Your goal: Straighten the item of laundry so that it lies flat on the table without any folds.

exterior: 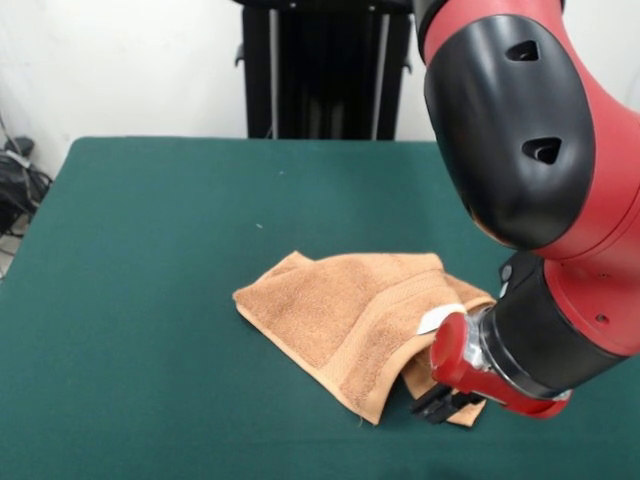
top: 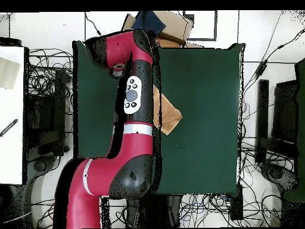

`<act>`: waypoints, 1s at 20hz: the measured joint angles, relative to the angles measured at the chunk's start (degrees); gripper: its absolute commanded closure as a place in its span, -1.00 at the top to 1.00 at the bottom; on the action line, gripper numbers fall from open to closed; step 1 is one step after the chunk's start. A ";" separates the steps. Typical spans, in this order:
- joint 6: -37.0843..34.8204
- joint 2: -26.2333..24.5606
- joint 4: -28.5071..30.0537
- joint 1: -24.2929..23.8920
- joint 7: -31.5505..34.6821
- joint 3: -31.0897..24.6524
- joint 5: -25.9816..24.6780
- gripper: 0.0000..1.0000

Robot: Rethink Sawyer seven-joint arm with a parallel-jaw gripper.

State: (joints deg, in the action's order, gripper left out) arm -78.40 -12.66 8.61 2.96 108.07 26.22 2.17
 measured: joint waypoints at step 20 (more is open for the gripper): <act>0.02 1.67 2.10 0.01 0.00 -0.93 -0.16 -1.00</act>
State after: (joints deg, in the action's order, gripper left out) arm -78.38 -10.99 10.71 2.97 108.07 25.29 2.01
